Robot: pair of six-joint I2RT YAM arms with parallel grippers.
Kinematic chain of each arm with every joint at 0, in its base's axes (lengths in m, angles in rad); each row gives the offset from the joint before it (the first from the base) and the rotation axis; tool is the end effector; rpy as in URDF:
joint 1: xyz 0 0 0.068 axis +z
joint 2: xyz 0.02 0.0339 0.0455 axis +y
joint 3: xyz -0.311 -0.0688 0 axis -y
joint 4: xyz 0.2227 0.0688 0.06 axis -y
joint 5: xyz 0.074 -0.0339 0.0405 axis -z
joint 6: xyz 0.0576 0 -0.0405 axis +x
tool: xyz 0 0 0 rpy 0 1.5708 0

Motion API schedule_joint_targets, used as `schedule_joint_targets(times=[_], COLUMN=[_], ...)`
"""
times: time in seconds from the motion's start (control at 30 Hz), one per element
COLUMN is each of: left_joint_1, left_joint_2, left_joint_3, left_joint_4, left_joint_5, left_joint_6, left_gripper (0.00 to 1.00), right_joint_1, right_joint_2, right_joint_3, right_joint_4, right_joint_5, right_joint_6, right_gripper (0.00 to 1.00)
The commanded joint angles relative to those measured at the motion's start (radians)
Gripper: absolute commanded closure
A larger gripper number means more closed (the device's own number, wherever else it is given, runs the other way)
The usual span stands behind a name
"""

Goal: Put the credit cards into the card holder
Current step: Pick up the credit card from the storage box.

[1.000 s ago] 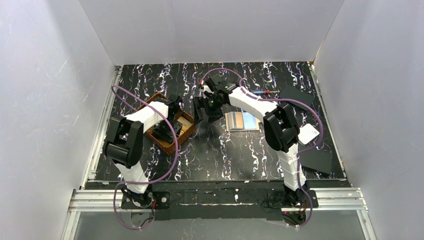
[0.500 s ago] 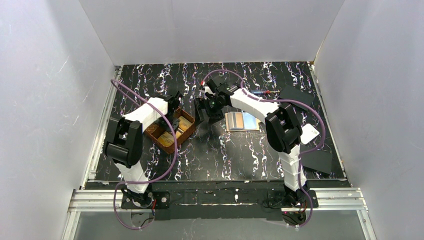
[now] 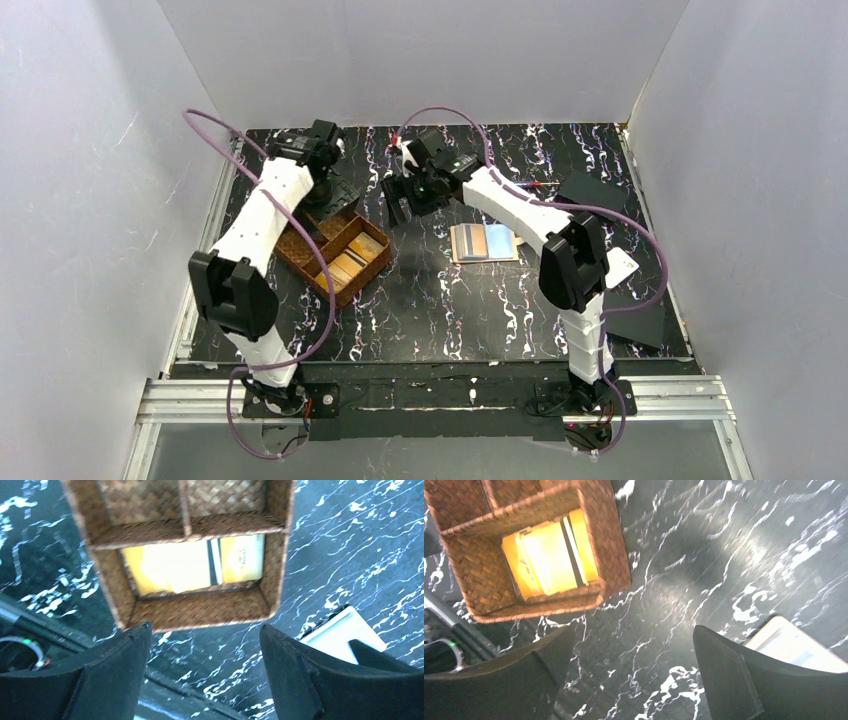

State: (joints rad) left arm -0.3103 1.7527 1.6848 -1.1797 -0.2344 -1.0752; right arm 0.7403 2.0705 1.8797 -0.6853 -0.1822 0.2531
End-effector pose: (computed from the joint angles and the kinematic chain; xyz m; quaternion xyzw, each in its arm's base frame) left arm 0.3315 -0.0922 0.3408 -0.3833 0.9024 -0.0132 0.1967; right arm 0.3493 0.3333 0.3028 -0.2559 0.9013 0.2367 0.2573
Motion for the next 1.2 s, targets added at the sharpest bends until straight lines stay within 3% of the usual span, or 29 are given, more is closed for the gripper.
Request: schedule_joint_targets(times=[0.0, 0.13, 0.17, 0.2, 0.3, 0.53, 0.77, 1.0, 1.17], left_joint_1=[0.158, 0.295, 0.343, 0.383, 0.472, 0.478, 0.479, 0.478, 0.478], left_joint_2=[-0.243, -0.337, -0.344, -0.354, -0.385, -0.355, -0.303, -0.306, -0.3], left_joint_3=[-0.03, 0.023, 0.062, 0.097, 0.178, 0.171, 0.356, 0.35, 0.349], left_joint_4=[-0.389, -0.491, -0.504, -0.507, -0.501, -0.372, -0.373, -0.388, -0.389], left_joint_5=[0.072, 0.125, 0.151, 0.186, 0.289, 0.53, 0.544, 0.532, 0.538], left_joint_6=[0.121, 0.162, 0.191, 0.22, 0.247, 0.304, 0.31, 0.323, 0.327], left_gripper=[0.21, 0.21, 0.06, 0.02, 0.02, 0.02, 0.02, 0.02, 0.02], right_joint_1=[0.158, 0.243, 0.26, 0.274, 0.29, 0.292, 0.294, 0.312, 0.333], right_joint_2=[-0.006, -0.006, 0.001, 0.016, 0.068, 0.182, 0.317, 0.355, 0.381], right_joint_3=[0.188, 0.189, 0.187, 0.19, 0.226, 0.279, 0.399, 0.382, 0.382], right_joint_4=[0.015, 0.115, 0.137, 0.156, 0.172, 0.144, 0.039, 0.021, 0.035], right_joint_5=[0.203, 0.246, 0.258, 0.268, 0.283, 0.288, 0.341, 0.445, 0.474], right_joint_6=[-0.185, -0.247, -0.25, -0.276, -0.25, -0.215, -0.249, -0.303, -0.321], right_gripper=[0.04, 0.1, 0.13, 0.14, 0.17, 0.26, 0.34, 0.37, 0.34])
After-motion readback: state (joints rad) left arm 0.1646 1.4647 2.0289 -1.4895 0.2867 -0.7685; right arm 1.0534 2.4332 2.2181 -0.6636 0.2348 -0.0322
